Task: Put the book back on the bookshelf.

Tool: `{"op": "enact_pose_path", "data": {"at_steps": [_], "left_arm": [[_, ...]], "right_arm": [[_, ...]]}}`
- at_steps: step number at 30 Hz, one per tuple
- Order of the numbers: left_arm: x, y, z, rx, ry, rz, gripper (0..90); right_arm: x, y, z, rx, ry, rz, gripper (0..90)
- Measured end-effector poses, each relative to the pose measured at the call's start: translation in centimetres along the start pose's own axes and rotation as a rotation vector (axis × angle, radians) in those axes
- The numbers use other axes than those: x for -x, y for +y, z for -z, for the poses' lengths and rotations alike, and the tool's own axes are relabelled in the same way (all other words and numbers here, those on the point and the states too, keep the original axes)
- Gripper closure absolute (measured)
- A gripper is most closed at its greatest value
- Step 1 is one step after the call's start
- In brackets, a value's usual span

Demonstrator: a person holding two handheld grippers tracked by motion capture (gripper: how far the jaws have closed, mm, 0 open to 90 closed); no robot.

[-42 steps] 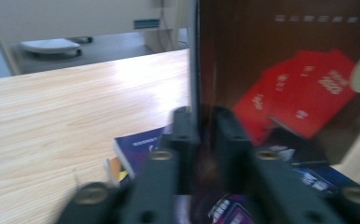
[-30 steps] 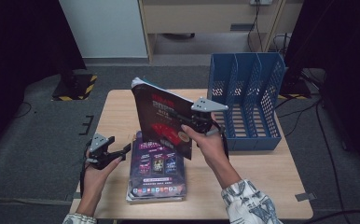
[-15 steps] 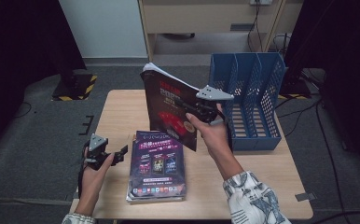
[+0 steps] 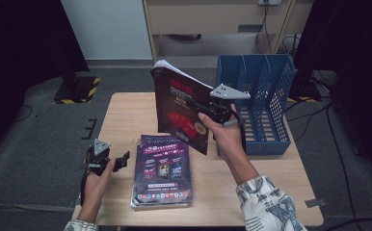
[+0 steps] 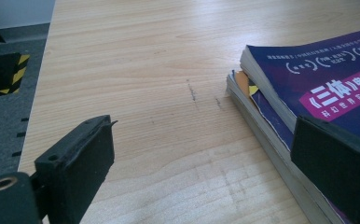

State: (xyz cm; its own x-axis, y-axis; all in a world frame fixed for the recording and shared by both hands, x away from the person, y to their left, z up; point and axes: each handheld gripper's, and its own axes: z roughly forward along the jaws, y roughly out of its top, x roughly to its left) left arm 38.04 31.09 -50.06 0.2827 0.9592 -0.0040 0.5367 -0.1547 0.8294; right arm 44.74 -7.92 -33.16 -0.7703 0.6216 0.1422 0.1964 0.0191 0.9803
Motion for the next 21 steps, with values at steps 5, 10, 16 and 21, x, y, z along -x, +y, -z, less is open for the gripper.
{"op": "enact_pose_path", "data": {"at_steps": [5, 10, 16, 21], "left_arm": [[0.0, 0.0, 0.0, -0.007, 0.014, -0.014, 5.9], [0.0, -0.1, -0.1, -0.018, 0.022, -0.016, 5.9], [0.1, -0.2, -0.2, -0.025, 0.026, -0.029, 5.9], [0.0, -0.2, -0.1, -0.025, 0.031, -0.028, 5.9]], "right_arm": [[0.1, 0.3, 0.6, 0.010, -0.001, -0.006, 86.6], [0.5, 0.5, 1.1, 0.017, -0.008, -0.016, 86.6], [0.9, 0.6, 1.7, 0.021, -0.017, -0.025, 86.6], [1.2, 0.9, 2.5, 0.031, -0.021, -0.028, 86.6]]}}
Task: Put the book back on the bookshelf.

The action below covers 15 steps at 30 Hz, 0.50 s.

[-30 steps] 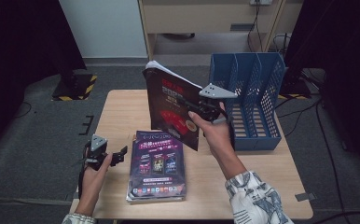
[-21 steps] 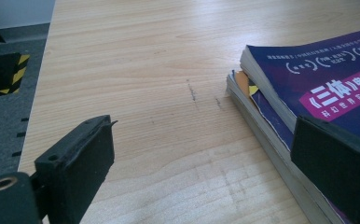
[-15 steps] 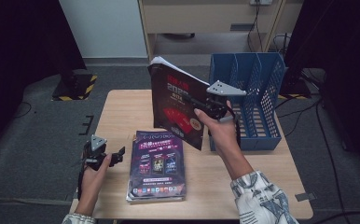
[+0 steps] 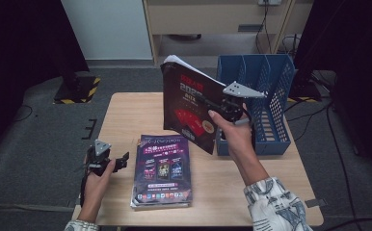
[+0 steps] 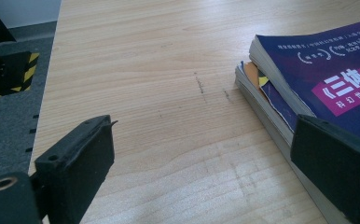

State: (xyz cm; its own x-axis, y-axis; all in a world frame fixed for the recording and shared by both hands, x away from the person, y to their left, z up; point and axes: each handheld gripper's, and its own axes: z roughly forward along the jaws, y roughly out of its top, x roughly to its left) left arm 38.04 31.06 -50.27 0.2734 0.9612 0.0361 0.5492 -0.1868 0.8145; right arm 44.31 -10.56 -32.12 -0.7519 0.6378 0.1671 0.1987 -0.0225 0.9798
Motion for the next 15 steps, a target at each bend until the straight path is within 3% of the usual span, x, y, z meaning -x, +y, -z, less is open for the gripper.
{"op": "enact_pose_path", "data": {"at_steps": [12, 15], "left_arm": [[-0.3, -0.2, -0.2, -0.011, 0.006, 0.030, 5.9], [-0.1, -0.3, -0.3, -0.025, 0.006, 0.011, 5.9]], "right_arm": [[1.2, 0.9, 2.6, 0.007, -0.038, -0.010, 86.6], [1.9, 1.1, 3.4, 0.013, -0.059, -0.023, 86.5]]}}
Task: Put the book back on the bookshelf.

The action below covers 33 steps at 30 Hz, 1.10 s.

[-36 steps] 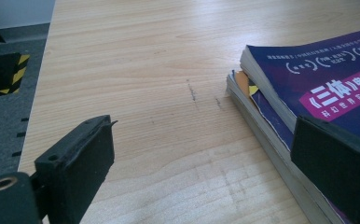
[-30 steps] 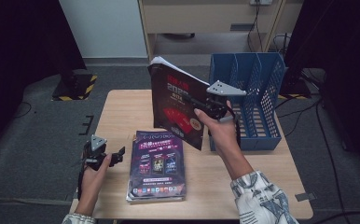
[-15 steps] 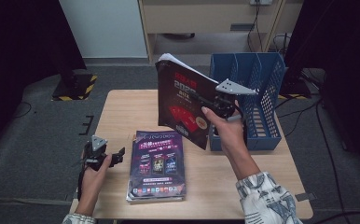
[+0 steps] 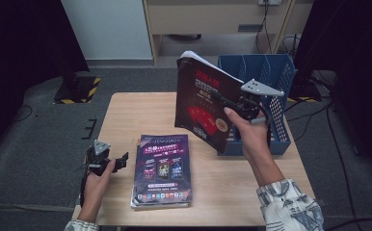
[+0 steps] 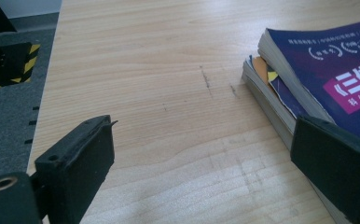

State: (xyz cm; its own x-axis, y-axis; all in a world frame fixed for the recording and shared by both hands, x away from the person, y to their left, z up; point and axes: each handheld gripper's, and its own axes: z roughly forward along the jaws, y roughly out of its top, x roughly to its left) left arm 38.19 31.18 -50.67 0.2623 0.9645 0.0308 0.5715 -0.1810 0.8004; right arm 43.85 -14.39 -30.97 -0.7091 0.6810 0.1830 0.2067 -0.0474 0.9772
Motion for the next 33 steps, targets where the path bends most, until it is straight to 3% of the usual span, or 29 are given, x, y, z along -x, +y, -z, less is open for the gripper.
{"op": "enact_pose_path", "data": {"at_steps": [7, 33], "left_arm": [[0.2, 0.1, 0.1, 0.000, 0.012, -0.022, 5.9], [0.1, 0.1, 0.2, 0.002, 0.021, -0.019, 5.9]], "right_arm": [[1.0, 0.4, 1.8, 0.025, -0.031, -0.011, 86.5], [4.7, 1.3, 6.6, 0.037, -0.153, -0.037, 86.5]]}}
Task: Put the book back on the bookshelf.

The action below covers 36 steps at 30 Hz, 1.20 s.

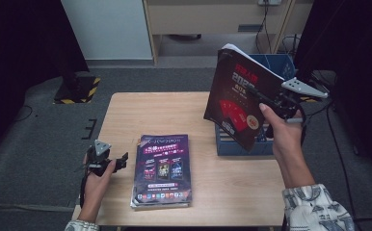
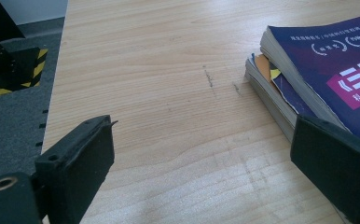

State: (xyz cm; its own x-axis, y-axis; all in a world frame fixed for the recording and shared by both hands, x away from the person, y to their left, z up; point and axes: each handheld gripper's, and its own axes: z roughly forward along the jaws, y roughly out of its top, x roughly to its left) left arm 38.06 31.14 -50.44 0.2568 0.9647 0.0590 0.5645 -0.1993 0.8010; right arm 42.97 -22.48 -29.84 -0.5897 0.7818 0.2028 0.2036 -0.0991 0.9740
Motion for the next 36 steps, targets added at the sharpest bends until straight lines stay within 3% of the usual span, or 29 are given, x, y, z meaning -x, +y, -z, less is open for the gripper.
{"op": "enact_pose_path", "data": {"at_steps": [13, 19, 29, 36], "left_arm": [[0.1, 0.0, 0.0, 0.006, -0.005, -0.004, 5.9], [0.2, 0.1, 0.0, 0.003, -0.007, -0.008, 5.9], [0.3, 0.1, 0.0, 0.004, -0.012, -0.011, 5.9], [0.5, 0.0, -0.1, 0.001, -0.018, -0.015, 5.9]], "right_arm": [[2.0, 0.3, 1.9, 0.000, -0.069, 0.009, 86.5], [2.4, 0.3, 1.9, -0.011, -0.113, 0.018, 86.5], [2.3, -0.1, 0.6, 0.000, -0.199, 0.041, 86.4], [1.7, -0.6, -1.5, 0.019, -0.240, 0.042, 86.3]]}}
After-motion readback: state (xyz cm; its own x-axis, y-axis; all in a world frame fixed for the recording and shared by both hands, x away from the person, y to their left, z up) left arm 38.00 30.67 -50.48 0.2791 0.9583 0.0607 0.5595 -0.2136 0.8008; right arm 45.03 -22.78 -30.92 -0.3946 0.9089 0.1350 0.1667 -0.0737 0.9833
